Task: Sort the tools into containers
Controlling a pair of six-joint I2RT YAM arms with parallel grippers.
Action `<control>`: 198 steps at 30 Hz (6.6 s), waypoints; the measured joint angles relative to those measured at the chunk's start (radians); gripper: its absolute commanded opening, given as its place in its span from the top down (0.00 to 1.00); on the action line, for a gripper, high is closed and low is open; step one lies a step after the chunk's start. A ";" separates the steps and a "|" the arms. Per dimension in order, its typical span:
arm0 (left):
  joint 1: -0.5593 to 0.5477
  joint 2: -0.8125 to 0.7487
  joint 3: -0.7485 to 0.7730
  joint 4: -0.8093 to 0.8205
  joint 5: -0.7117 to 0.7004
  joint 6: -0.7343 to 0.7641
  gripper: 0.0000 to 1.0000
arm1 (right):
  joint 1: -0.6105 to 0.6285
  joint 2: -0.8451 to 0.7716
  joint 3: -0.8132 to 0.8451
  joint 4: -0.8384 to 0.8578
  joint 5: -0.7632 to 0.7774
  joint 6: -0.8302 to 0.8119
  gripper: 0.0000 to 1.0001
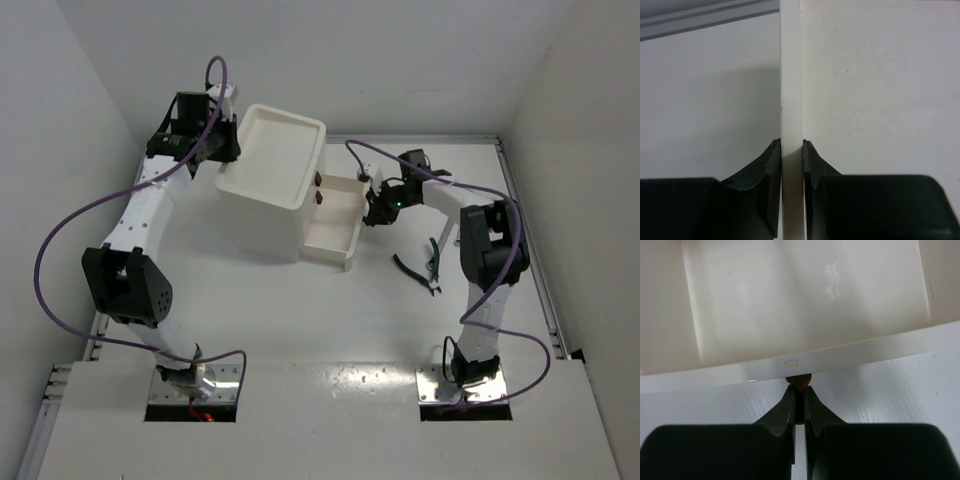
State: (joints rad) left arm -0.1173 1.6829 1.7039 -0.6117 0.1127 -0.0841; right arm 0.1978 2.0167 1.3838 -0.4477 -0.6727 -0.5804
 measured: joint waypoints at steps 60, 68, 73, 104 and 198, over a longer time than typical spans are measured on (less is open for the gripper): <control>0.008 -0.254 -0.065 0.247 0.053 -0.043 0.08 | -0.274 -0.145 -0.168 -0.304 0.388 0.259 0.46; 0.008 -0.254 -0.065 0.247 0.035 -0.043 0.08 | -0.276 -0.052 -0.094 -0.284 0.397 0.282 0.82; 0.008 -0.255 -0.070 0.247 0.025 -0.043 0.08 | -0.285 -0.036 -0.064 -0.297 0.397 0.294 1.00; -0.047 -0.203 -0.177 0.219 -0.162 -0.086 0.13 | -0.006 0.005 0.467 -0.423 0.542 1.271 1.00; -0.045 -0.086 -0.090 0.122 -0.010 0.007 0.17 | -0.060 -0.209 -0.033 -0.095 0.475 0.897 0.38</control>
State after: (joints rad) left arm -0.1619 1.5970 1.6142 -0.4892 0.1028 -0.0769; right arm 0.1379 1.8072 1.3506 -0.5423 -0.1974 0.3168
